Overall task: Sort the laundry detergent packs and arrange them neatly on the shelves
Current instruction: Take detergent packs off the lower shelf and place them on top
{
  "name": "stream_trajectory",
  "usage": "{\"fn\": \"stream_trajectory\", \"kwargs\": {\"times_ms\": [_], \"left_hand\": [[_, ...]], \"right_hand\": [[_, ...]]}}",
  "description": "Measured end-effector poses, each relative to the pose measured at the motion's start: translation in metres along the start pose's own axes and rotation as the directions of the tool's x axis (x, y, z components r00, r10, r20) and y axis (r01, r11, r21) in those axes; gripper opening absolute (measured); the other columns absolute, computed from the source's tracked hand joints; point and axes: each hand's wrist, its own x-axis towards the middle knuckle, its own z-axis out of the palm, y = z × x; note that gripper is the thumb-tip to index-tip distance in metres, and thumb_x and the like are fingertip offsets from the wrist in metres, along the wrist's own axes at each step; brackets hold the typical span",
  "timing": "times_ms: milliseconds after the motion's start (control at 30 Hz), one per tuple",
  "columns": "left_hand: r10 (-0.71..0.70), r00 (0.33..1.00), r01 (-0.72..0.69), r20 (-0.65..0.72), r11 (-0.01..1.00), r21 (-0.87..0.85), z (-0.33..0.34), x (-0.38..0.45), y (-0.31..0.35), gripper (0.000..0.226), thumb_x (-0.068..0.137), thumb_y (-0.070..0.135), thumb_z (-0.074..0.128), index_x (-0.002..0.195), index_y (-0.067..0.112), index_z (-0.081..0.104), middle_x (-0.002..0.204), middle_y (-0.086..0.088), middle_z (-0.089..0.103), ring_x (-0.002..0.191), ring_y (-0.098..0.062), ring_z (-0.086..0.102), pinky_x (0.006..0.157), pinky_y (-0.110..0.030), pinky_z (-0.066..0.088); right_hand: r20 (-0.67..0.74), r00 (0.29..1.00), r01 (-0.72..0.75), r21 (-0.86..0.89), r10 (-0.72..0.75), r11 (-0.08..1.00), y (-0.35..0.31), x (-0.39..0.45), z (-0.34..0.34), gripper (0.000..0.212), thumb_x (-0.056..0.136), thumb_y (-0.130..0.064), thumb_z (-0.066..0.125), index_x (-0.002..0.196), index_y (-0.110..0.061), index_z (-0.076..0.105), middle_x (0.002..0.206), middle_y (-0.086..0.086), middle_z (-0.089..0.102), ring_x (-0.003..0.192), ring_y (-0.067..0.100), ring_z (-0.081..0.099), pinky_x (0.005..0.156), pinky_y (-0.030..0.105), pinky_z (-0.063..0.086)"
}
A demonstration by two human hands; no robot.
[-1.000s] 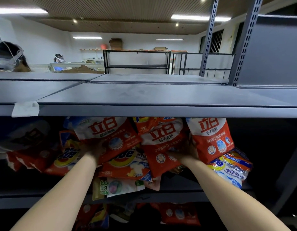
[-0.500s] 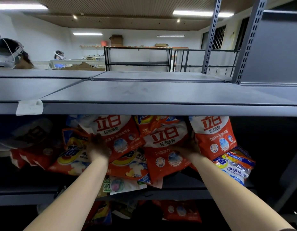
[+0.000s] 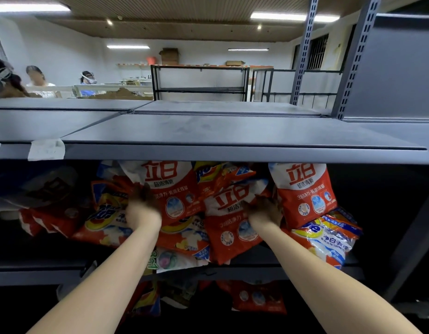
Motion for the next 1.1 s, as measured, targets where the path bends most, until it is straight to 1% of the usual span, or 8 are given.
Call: {"fn": "stream_trajectory", "kwargs": {"times_ms": [200,367,533,733,800,933,1000,1100], "left_hand": [[0.008,1.000,-0.009,-0.020,0.996,-0.089,-0.004,-0.018,-0.004,0.041,0.101,0.030,0.039,0.135,0.009,0.050,0.132,-0.021,0.053,0.120,-0.039,0.049,0.099,-0.039,0.037],[0.015,0.995,-0.013,-0.097,1.000,0.015,-0.011,-0.040,0.003,0.041,0.102,0.029,0.032,0.138,0.016,0.044,0.133,-0.015,0.054,0.120,-0.040,0.049,0.104,-0.049,0.035],[0.050,0.975,-0.035,-0.214,0.997,0.072,-0.026,-0.056,0.006,0.039,0.100,0.040,0.029,0.123,0.021,0.054,0.112,-0.012,0.064,0.102,-0.037,0.056,0.097,-0.050,0.041],[0.052,0.978,-0.038,-0.202,0.996,0.077,-0.040,-0.079,0.003,0.042,0.100,0.043,0.030,0.124,0.019,0.054,0.118,-0.010,0.062,0.107,-0.037,0.055,0.089,-0.048,0.044],[0.071,0.980,-0.053,-0.184,0.993,0.104,-0.040,-0.087,0.003,0.043,0.100,0.043,0.031,0.124,0.016,0.054,0.118,-0.013,0.061,0.107,-0.038,0.055,0.087,-0.046,0.043],[0.078,0.991,-0.066,-0.111,0.992,0.108,-0.035,-0.099,0.002,0.047,0.100,0.044,0.030,0.119,0.010,0.056,0.113,-0.015,0.063,0.100,-0.036,0.058,0.086,-0.047,0.048],[0.060,0.995,-0.053,-0.080,0.995,0.085,-0.030,-0.105,0.001,0.049,0.100,0.046,0.030,0.125,0.011,0.054,0.116,-0.014,0.062,0.102,-0.035,0.058,0.087,-0.047,0.048],[0.051,0.997,-0.047,-0.060,0.997,0.057,-0.025,-0.111,-0.002,0.047,0.100,0.046,0.031,0.121,0.012,0.056,0.110,-0.012,0.063,0.088,-0.027,0.057,0.074,-0.038,0.044]], "right_hand": [[-0.149,0.987,0.089,0.224,-0.056,0.970,0.006,-0.025,-0.019,0.019,0.092,-0.036,0.053,0.086,-0.019,0.059,0.089,0.004,0.066,0.090,0.026,0.062,0.092,0.046,0.046],[-0.087,0.995,0.071,0.277,-0.049,0.958,0.015,-0.035,-0.032,0.017,0.094,-0.030,0.051,0.096,-0.016,0.060,0.089,0.003,0.062,0.087,0.025,0.061,0.078,0.037,0.049],[0.055,0.997,0.026,0.353,-0.048,0.935,0.027,-0.042,-0.039,0.025,0.094,-0.029,0.050,0.109,-0.012,0.061,0.102,0.008,0.066,0.095,0.029,0.062,0.087,0.044,0.050],[0.064,0.994,0.065,0.317,-0.090,0.946,0.030,-0.054,-0.045,0.020,0.094,-0.030,0.049,0.102,-0.015,0.061,0.096,0.004,0.067,0.093,0.027,0.063,0.086,0.046,0.051],[0.029,0.995,0.082,0.314,-0.096,0.946,0.034,-0.058,-0.047,0.015,0.096,-0.031,0.047,0.090,-0.021,0.057,0.090,0.001,0.065,0.092,0.027,0.062,0.090,0.048,0.048],[-0.033,0.995,0.104,0.316,-0.099,0.943,0.043,-0.062,-0.054,0.030,0.097,-0.029,0.045,0.067,-0.032,0.042,0.076,-0.005,0.059,0.088,0.027,0.059,0.093,0.047,0.043],[-0.059,0.993,0.114,0.306,-0.100,0.945,0.047,-0.064,-0.057,0.034,0.097,-0.028,0.045,0.064,-0.031,0.038,0.067,-0.008,0.053,0.078,0.023,0.056,0.087,0.043,0.040],[-0.112,0.989,0.124,0.328,-0.092,0.936,0.053,-0.068,-0.062,0.039,0.097,-0.030,0.047,0.060,-0.025,0.037,0.058,-0.008,0.049,0.063,0.014,0.048,0.079,0.040,0.037]]}}
